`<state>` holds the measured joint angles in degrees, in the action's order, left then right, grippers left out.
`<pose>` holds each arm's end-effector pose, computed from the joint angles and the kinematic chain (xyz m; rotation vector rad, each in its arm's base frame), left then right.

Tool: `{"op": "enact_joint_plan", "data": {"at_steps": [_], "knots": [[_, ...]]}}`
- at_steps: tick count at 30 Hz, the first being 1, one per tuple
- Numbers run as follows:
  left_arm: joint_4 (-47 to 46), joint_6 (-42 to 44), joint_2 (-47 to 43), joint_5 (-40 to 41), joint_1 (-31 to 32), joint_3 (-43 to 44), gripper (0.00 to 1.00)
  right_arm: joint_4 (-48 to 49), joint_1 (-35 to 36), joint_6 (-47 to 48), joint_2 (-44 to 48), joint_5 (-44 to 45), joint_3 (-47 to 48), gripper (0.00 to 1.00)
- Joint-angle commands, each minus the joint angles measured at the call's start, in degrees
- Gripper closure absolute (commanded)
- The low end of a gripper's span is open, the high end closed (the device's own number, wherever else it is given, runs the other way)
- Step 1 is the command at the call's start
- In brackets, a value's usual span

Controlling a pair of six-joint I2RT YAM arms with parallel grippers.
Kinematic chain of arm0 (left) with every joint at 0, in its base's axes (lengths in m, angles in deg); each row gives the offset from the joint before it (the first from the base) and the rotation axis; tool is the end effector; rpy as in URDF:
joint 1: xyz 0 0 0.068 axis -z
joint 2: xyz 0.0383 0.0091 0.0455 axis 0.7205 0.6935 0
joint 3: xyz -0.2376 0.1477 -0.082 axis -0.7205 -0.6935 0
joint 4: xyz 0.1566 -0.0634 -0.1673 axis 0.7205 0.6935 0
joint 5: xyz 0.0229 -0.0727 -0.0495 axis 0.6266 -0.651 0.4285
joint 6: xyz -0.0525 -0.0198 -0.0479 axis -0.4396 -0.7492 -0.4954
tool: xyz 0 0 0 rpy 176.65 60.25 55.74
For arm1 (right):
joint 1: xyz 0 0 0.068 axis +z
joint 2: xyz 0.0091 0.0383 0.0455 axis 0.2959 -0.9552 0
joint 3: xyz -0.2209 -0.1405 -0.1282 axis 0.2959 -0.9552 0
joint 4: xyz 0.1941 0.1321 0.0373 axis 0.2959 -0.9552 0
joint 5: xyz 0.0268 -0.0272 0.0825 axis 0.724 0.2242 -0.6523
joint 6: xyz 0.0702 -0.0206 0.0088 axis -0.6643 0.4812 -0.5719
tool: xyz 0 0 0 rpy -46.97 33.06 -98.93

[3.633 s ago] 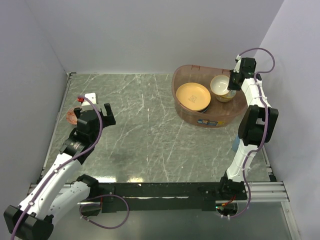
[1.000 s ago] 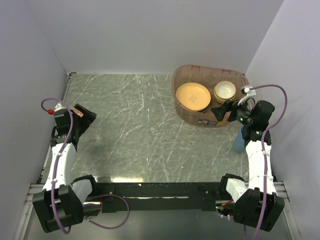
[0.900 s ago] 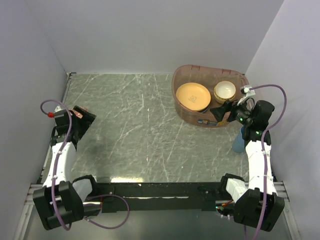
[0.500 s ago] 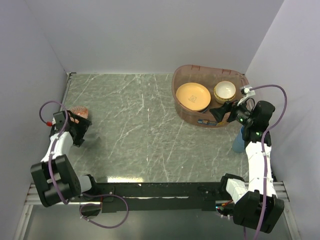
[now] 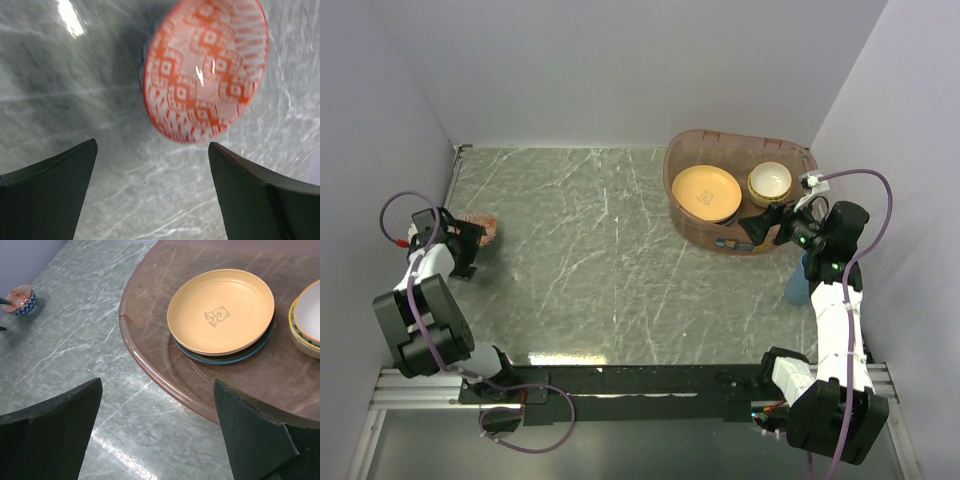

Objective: Place the mixed dishes into the plastic bin
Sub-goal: Pick up the bowl from the center of the board.

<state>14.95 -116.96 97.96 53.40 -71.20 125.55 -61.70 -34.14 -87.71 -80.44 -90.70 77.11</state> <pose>0.2496 0.1131 0.2098 -1.5822 1.9345 -0.2898 0.1930 -0.0098 0.3346 -0.3048 1.7612 0.6092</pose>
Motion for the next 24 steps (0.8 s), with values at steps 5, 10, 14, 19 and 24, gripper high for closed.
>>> {"op": "enact_joint_plan", "data": {"at_steps": [5,10,14,19,24], "knots": [[-3.0,-3.7,5.4,-1.7,-4.6,4.3,0.17,0.8,-0.3,0.7,-0.4,-0.8,2.6,0.00],[-2.2,-3.0,8.4,-2.0,-5.0,6.3,0.33,0.5,-0.3,0.8,-0.4,-0.6,2.6,0.00],[-2.5,-2.6,9.5,-1.7,-5.2,7.0,0.41,0.4,-0.3,0.9,-0.5,-0.6,2.7,0.00],[-3.5,-1.6,11.1,-3.1,-5.3,7.2,0.58,0.4,-0.3,0.9,-0.4,-0.7,2.7,0.00],[-5.1,-0.5,11.9,-5.3,-5.4,6.4,0.73,0.3,-0.3,1.1,-0.3,-0.7,2.7,0.00]]}}
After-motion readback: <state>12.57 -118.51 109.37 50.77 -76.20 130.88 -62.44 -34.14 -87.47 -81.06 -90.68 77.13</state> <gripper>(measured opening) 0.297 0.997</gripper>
